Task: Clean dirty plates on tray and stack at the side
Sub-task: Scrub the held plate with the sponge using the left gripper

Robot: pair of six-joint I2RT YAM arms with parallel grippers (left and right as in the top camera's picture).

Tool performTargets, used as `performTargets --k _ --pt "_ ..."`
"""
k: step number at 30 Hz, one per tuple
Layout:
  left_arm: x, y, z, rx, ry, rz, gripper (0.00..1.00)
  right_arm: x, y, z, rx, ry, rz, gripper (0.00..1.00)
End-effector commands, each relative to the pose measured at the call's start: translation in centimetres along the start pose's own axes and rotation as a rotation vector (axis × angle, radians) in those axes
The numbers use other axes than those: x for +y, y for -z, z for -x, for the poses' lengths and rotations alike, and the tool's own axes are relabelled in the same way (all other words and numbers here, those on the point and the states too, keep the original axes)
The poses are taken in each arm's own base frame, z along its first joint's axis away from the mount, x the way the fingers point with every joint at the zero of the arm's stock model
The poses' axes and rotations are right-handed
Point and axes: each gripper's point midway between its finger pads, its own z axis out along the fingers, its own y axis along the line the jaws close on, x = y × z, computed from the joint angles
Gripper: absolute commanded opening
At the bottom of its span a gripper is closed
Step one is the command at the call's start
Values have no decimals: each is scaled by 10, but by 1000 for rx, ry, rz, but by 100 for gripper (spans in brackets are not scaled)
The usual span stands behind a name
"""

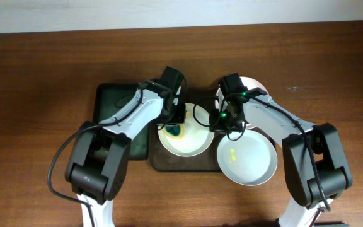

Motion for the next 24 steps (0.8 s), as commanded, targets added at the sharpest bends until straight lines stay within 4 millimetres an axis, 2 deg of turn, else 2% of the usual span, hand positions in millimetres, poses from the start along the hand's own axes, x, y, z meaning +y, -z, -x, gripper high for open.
performTargets --k 1,4,6,8,9,11,17,24 --pt "11 -37 -16 92 23 43 0 4 7 0 -13 16 15 4" --pt "20 -51 -37 188 25 77 0 4 7 -1 -12 16 15 4" --pt "20 -49 -48 236 -22 64 0 4 7 0 -13 16 15 4" --pt "5 -47 -58 285 -91 -33 0 4 7 0 -13 16 15 4" --pt "1 -46 -61 302 -116 -65 5 4 7 -1 -12 16 15 4" --pt "0 -45 -61 303 -125 -73 8 4 7 -1 -12 16 15 4" --pt "0 -45 -61 303 -124 -74 3 8 7 -3 0 68 38 4" --pt "1 -46 -61 301 -125 -70 2 16 7 -6 13 130 85 4"
